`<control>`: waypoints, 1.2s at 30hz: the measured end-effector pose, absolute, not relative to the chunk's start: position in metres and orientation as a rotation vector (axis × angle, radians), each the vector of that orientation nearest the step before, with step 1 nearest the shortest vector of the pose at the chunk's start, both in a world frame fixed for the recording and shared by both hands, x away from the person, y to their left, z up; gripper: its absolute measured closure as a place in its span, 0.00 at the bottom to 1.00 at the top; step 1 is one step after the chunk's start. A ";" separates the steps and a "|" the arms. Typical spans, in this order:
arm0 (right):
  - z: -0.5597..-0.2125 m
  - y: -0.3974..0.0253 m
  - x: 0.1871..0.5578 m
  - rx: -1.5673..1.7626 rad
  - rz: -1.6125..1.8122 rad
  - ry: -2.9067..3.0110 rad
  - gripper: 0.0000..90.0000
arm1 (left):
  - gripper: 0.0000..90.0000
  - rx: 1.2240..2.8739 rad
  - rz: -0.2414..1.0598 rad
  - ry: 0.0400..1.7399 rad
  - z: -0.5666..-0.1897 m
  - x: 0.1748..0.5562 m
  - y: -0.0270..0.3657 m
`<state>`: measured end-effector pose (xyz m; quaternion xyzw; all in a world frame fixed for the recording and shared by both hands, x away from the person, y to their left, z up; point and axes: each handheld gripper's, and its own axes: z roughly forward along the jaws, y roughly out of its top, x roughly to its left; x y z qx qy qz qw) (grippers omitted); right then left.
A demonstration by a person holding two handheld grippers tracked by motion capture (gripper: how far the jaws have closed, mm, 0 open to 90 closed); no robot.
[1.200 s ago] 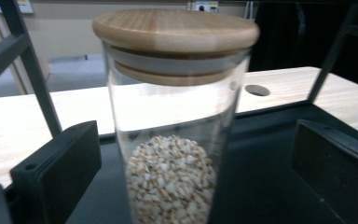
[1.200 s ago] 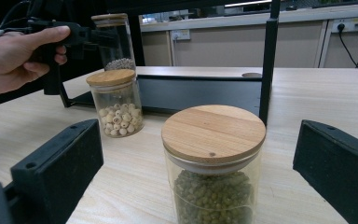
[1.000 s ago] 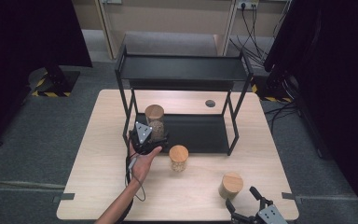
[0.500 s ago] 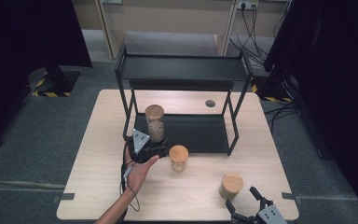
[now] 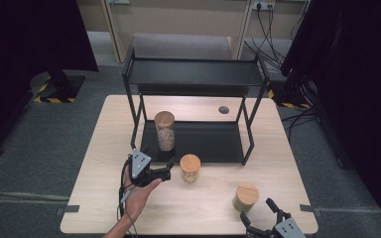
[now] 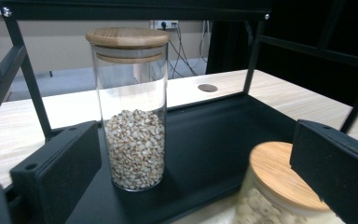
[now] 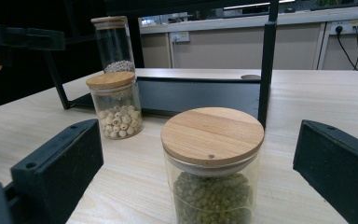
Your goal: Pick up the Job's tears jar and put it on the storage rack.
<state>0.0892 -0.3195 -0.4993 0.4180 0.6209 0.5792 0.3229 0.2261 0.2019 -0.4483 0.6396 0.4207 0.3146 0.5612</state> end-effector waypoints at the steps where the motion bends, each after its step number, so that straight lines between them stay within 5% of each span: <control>1: -0.499 -0.319 0.089 1.096 1.520 1.630 0.02 | 0.02 1.507 0.737 0.987 -0.449 0.224 0.203; 36: -0.499 -0.319 0.089 1.097 1.519 1.626 0.02 | 0.01 1.513 0.657 0.864 -0.473 0.158 0.218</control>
